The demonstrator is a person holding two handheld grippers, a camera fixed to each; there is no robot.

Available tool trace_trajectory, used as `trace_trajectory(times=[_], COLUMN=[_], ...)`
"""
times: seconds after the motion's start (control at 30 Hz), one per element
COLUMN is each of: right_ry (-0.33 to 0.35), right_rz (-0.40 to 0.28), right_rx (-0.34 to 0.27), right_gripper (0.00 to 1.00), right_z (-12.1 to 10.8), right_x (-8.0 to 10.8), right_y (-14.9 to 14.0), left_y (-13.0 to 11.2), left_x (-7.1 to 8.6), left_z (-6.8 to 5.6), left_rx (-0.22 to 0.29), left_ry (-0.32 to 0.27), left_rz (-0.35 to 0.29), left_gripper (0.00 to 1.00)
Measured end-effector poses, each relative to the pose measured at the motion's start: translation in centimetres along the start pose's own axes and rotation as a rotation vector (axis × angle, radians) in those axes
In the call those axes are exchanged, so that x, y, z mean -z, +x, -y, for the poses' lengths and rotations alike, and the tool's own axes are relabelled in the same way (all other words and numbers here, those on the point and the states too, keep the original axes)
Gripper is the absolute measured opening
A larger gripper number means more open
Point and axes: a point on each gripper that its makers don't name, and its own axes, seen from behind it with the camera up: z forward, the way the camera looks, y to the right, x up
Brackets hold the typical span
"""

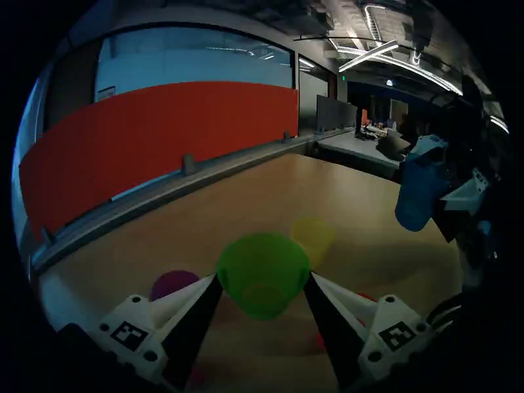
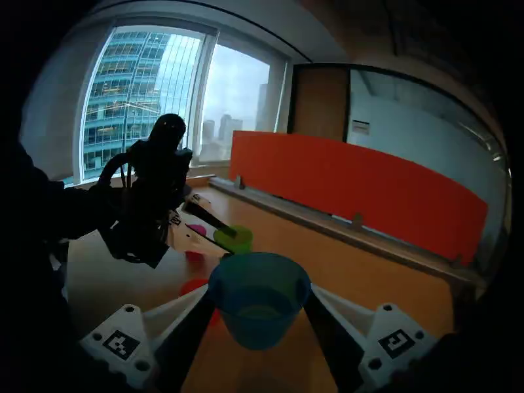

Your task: Pour water

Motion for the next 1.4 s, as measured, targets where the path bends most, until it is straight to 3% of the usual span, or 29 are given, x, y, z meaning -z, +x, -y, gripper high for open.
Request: trace_trajectory(times=[0.77, 1.4], right_ry=[0.007, 0.033], right_rz=[-0.049, -0.087], right_rx=[-0.013, -0.033], right_gripper=[0.91, 0.91], right_z=[0.9, 1.8], right_x=[0.4, -0.7], right_y=[2.1, 3.8], left_y=[6.1, 6.6], left_x=[7.2, 11.0], left_z=[0.4, 1.0], left_rx=[-0.023, -0.021], left_ry=[0.04, 0.064], left_rz=[-0.188, -0.244], left_gripper=[0.87, 0.87])
